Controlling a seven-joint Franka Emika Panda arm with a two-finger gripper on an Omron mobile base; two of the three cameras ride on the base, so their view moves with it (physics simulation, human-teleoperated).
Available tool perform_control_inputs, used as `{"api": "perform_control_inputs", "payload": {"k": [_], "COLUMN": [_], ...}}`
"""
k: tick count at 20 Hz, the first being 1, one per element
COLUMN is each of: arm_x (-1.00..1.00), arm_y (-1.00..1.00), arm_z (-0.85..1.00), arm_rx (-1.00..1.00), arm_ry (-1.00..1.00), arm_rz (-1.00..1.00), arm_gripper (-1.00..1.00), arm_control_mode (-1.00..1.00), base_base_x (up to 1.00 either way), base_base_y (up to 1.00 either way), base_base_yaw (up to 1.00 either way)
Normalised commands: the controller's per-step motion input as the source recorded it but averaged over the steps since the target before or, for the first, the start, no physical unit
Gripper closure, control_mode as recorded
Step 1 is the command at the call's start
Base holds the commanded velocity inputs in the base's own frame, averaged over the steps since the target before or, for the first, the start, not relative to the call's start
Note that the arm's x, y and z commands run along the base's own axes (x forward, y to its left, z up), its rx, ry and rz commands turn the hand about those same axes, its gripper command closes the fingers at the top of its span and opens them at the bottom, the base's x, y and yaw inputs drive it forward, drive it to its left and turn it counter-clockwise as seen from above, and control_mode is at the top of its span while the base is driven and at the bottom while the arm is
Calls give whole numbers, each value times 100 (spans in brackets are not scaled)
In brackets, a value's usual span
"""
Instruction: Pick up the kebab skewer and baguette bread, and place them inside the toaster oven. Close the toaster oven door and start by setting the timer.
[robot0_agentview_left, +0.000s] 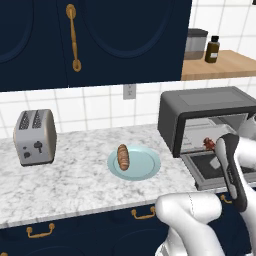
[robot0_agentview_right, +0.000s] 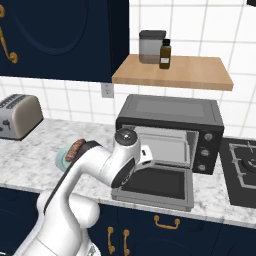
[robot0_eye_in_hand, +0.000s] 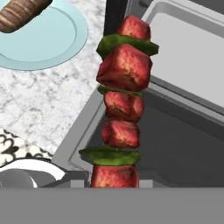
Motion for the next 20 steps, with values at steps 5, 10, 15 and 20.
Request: {"api": "perform_control_inputs", "payload": {"k": [5,10,15,20], "arm_x": [54,43,29,12], "arm_y": [-1,-13,-40,-12], "arm_z": [8,1,0,-6], "arm_rx": [1,0,0,0], "arm_ry": [1,3,0,0], "arm_rz": [0,0,0,0], "arm_gripper": [100,100,100,100], "arm_control_mode": [-100,-100,-100,-100], "base_base_x": [0,0,0,0], "base_base_y": [0,0,0,0], "base_base_yaw": [0,0,0,0]}}
